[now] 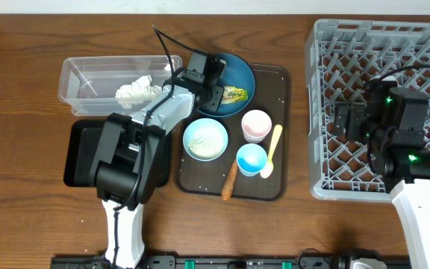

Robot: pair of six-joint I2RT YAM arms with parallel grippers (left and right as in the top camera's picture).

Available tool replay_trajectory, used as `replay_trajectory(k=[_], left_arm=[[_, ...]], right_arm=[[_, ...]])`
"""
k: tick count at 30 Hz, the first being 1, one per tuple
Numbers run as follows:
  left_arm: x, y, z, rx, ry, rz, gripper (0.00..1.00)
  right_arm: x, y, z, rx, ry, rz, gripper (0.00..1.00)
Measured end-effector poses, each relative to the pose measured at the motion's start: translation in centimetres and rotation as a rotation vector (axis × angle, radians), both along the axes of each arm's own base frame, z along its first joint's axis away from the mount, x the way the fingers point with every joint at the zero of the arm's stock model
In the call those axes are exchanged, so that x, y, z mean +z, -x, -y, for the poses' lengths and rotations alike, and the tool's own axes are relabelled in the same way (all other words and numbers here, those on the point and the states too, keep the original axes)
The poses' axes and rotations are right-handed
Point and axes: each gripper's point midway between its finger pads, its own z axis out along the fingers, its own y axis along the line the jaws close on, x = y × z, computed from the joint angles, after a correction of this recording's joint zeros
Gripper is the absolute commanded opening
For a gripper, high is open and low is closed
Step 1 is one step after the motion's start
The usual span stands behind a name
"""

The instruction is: Sort waste into correct bins and load items into the dishwasher rack

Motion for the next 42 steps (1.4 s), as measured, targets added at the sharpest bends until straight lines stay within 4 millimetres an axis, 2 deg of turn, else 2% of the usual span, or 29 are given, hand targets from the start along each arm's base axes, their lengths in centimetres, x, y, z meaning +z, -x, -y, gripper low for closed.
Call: replay_trajectory(k=[4, 12, 16, 20, 24, 27, 30, 35, 38, 42], left_arm=[[0.0, 0.0, 0.1, -0.006, -0.001, 0.001, 0.07], [0.1, 0.0, 0.1, -0.008, 0.001, 0.003, 0.06], [1.1, -0.1, 0.1, -0.008, 0.007, 0.019, 0.06], [5.7, -0.4, 0.3, -0.008, 0.036, 0.097, 0.06], [12.8, -0.1, -0.2, 0.001, 0.073, 0.220, 0.06], [16.6, 0.6, -2.1, 0.042, 0.060, 0.274, 0.06], [17.9, 1.1, -5.5, 0.117, 0.015, 0.271, 0.06], [16.4, 1.4, -12.1, 0.258, -0.060, 0.190, 0.06], [16.0, 1.3, -15.4, 0.345, -0.068, 0.170, 0.06], [15.5, 1.1, -18.4, 0.441, -0.067, 0.155, 0.11]], right_arm=[[0.0, 0.0, 0.0, 0.000, 0.000, 0.000, 0.99], [0.0, 0.0, 0.0, 0.001, -0.001, 0.000, 0.99], [0.0, 0.0, 0.0, 0.000, 0.000, 0.000, 0.99], [0.0, 0.0, 0.0, 0.001, -0.001, 0.000, 0.99], [0.0, 0.0, 0.0, 0.000, 0.000, 0.000, 0.99], [0.0, 0.0, 0.0, 0.001, -0.001, 0.000, 0.99], [0.0, 0.0, 0.0, 0.001, -0.001, 0.000, 0.99], [0.0, 0.0, 0.0, 0.001, -0.001, 0.000, 0.99], [0.0, 0.0, 0.0, 0.001, -0.001, 0.000, 0.99], [0.0, 0.0, 0.0, 0.001, -0.001, 0.000, 0.99]])
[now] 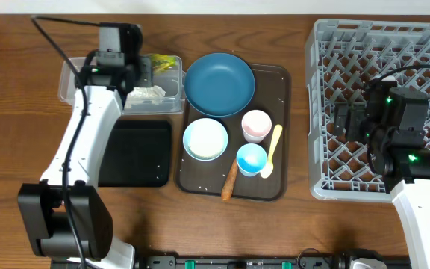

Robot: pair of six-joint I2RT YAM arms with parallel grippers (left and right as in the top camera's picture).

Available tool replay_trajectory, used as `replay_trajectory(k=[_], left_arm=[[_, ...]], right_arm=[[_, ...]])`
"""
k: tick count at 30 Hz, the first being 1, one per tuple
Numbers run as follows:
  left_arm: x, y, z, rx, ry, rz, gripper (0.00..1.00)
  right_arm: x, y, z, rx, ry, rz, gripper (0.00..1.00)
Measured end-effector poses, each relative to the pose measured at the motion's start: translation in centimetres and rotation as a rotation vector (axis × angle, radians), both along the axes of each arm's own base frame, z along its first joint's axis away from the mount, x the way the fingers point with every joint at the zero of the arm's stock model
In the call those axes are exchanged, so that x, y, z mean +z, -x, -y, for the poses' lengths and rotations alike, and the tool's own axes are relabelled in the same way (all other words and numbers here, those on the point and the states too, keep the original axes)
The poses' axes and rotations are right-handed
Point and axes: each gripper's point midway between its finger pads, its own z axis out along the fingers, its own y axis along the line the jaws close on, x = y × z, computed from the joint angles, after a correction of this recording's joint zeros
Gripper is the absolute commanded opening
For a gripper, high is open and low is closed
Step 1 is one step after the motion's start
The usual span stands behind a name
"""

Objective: Sort waste into correct bins and load items into the dishwasher rack
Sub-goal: 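Move the wrapper with the left gripper and drop it in the clear bin, then grasp the pink cup on the tray with the left gripper and lift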

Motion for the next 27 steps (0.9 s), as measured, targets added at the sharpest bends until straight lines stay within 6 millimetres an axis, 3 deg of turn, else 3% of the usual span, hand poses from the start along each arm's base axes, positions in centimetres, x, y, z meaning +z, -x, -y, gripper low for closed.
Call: replay_trajectory(k=[1, 7, 10, 15, 18, 22, 27], left_arm=[[-0.2, 0.0, -0.4, 0.014, 0.002, -0.003, 0.15], [-0.5, -0.1, -0.8, 0.044, 0.019, -0.010, 0.64], [-0.5, -0.1, -0.8, 0.045, 0.019, -0.009, 0.78], [-0.5, -0.1, -0.3, 0.055, 0.036, -0.007, 0.80], [-0.5, -0.1, 1.1, 0.037, 0.078, -0.008, 0.80], [-0.4, 0.2, 5.2, -0.074, 0.202, -0.018, 0.79], [-0.4, 1.8, 11.4, -0.229, 0.277, -0.060, 0.79]], right_arm=[[0.0, 0.0, 0.0, 0.000, 0.000, 0.000, 0.99], [0.0, 0.0, 0.0, 0.000, 0.000, 0.000, 0.99], [0.0, 0.0, 0.0, 0.000, 0.000, 0.000, 0.99], [0.0, 0.0, 0.0, 0.000, 0.000, 0.000, 0.99], [0.0, 0.0, 0.0, 0.000, 0.000, 0.000, 0.99], [0.0, 0.0, 0.0, 0.000, 0.000, 0.000, 0.99], [0.0, 0.0, 0.0, 0.000, 0.000, 0.001, 0.99]])
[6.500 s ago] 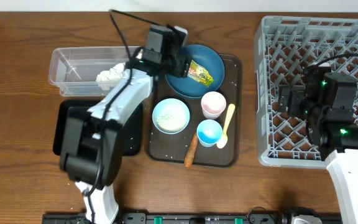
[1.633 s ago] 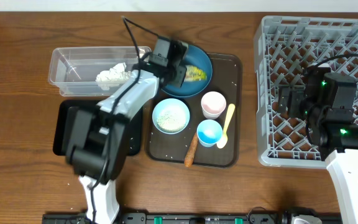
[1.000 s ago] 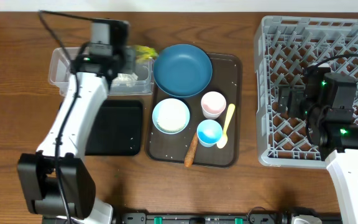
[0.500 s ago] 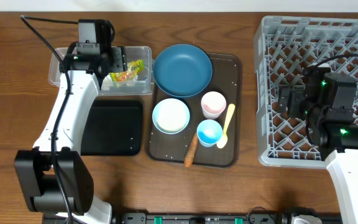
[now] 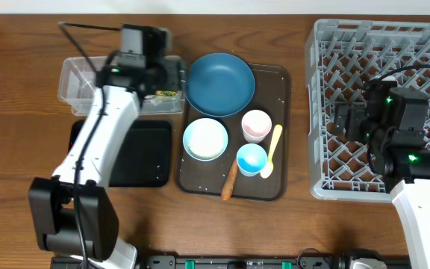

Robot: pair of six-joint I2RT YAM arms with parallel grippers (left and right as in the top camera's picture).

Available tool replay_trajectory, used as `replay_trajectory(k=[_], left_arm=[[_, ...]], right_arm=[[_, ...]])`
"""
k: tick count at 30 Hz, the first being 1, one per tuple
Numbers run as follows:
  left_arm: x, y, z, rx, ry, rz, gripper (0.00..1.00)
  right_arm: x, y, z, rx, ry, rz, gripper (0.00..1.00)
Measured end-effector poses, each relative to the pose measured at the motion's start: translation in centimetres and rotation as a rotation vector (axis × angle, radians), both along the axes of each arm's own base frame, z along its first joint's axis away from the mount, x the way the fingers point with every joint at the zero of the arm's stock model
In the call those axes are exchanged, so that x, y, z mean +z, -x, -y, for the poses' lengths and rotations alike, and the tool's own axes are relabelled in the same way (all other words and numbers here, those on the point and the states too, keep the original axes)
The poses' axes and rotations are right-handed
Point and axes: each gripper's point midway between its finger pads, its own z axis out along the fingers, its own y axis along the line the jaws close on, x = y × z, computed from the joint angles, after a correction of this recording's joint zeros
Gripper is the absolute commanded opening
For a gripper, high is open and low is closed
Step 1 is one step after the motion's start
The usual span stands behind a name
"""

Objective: Sort waste into correct bins and load items into the dishwasher rack
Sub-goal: 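Grasp the pink cup on the tray with the left gripper and lift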

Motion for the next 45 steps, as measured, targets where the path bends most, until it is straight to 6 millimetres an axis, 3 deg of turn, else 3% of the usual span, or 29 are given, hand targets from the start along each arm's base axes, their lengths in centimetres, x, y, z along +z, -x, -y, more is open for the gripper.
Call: replay_trajectory(k=[9, 16, 18, 22, 27, 37, 41, 45], left_arm=[[-0.7, 4.4, 10.4, -0.255, 0.029, -0.035, 0.79], [-5.9, 6.9, 14.8, -0.363, -0.015, -0.149, 0.73], [-7.4, 7.3, 15.2, -0.369, -0.033, -0.178, 0.64], [-9.7, 7.7, 15.3, -0.363, -0.065, -0.226, 0.36], [-10.5, 7.7, 15.2, -0.357, -0.075, -0.242, 0.06], [-9.4, 7.3, 14.9, -0.340, -0.051, -0.224, 0.06], [-5.4, 5.2, 13.9, -0.286, 0.037, -0.138, 0.06], [-0.4, 1.6, 11.1, -0.157, 0.194, -0.048, 0.06]], right_arm=[[0.0, 0.0, 0.0, 0.000, 0.000, 0.000, 0.99], [0.0, 0.0, 0.0, 0.000, 0.000, -0.001, 0.99], [0.0, 0.0, 0.0, 0.000, 0.000, -0.001, 0.99], [0.0, 0.0, 0.0, 0.000, 0.000, -0.001, 0.99], [0.0, 0.0, 0.0, 0.000, 0.000, -0.001, 0.99], [0.0, 0.0, 0.4, -0.018, 0.013, 0.000, 0.95], [0.4, -0.2, 1.6, -0.096, 0.034, 0.018, 0.96], [1.5, -1.6, 2.0, -0.139, 0.007, 0.091, 0.99]])
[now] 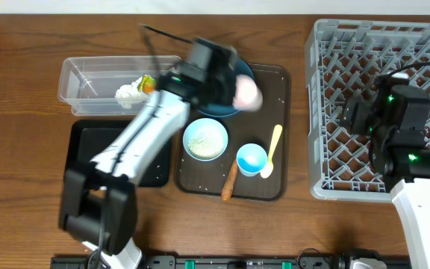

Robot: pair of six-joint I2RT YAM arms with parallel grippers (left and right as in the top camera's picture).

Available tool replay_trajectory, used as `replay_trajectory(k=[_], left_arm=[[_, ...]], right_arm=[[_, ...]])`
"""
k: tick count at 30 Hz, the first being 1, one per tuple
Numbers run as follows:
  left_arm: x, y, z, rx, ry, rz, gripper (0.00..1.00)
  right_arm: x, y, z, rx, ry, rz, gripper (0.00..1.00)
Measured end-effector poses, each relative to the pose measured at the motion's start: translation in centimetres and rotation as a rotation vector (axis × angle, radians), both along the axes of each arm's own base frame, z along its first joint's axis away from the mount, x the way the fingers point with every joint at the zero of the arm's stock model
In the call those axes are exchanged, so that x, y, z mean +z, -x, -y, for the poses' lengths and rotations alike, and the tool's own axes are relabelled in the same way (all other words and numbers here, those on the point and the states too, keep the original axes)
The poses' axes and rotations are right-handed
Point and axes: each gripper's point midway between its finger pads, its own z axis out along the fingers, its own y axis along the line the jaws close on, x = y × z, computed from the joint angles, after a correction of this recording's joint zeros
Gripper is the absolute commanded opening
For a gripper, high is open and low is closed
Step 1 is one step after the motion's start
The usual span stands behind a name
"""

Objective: Sort waste into correct bins and load items into the dishwasher rack
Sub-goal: 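Grasp the pink cup on the tray with the left gripper and lift, then hand the pink cup from the left gripper to the right gripper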

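Observation:
My left gripper (pixel 234 86) is over the blue plate (pixel 216 111) at the back of the brown tray (pixel 275 82). It is shut on the pink cup (pixel 248 93), which hangs blurred above the plate's right side. A pale green bowl (pixel 205 140), a blue cup (pixel 251 158), a yellow spoon (pixel 272 149) and a brown stick (pixel 231 180) lie on the tray. The clear bin (pixel 88 78) holds white tissue (pixel 128 92) and a yellow-green wrapper (pixel 148 84). My right gripper (pixel 349 116) hovers over the grey dishwasher rack (pixel 349 45); its jaws are too dark to read.
A black bin (pixel 136 161) sits in front of the clear bin, left of the tray, partly under my left arm. The rack fills the right side of the table. Bare wood runs along the front edge and between tray and rack.
My left gripper was over the clear bin's right end; it is now over the blue plate, holding the pink cup, which has left its spot on the tray. The wrapper stays in the bin.
First my left gripper was at the yellow-green wrapper on the blue plate. Then it held the wrapper over the clear bin, and then the wrapper lay in that bin. Now the gripper is back at the tray with the pink cup lifted. The right arm has barely shifted.

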Motion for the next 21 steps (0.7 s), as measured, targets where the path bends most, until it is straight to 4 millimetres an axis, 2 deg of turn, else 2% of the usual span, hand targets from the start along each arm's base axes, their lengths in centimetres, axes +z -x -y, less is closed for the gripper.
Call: replay_trajectory(k=[3, 5, 7, 11, 13, 17, 21], left_arm=[[2.8, -2.3, -1.4, 0.038, 0.197, 0.008, 0.06], [4.8, -3.3, -1.6, -0.002, 0.350, 0.019, 0.06], [6.6, -3.4, -1.1, -0.078, 0.470, 0.032, 0.06], [9.2, -1.2, 0.6, -0.271, 0.635, 0.002, 0.06], [9.9, 0.3, 1.5, -0.346, 0.681, -0.032, 0.06], [10.5, 2.5, 3.3, -0.448, 0.726, -0.080, 0.06], [10.8, 4.1, 5.0, -0.508, 0.742, -0.113, 0.06]], right_arm=[[0.5, -1.7, -2.0, 0.112, -0.069, 0.053, 0.99], [0.5, -2.6, -5.1, 0.293, -0.138, 0.083, 0.99], [0.7, -2.9, -8.0, 0.462, -0.206, 0.110, 0.99], [2.4, -2.2, -13.5, 0.832, -0.351, 0.214, 0.99], [3.5, -1.6, -15.1, 0.971, -0.394, 0.276, 0.99], [5.0, -0.1, -17.3, 1.164, -0.442, 0.355, 0.99], [6.1, 1.0, -18.9, 1.271, -0.445, 0.408, 0.96]])
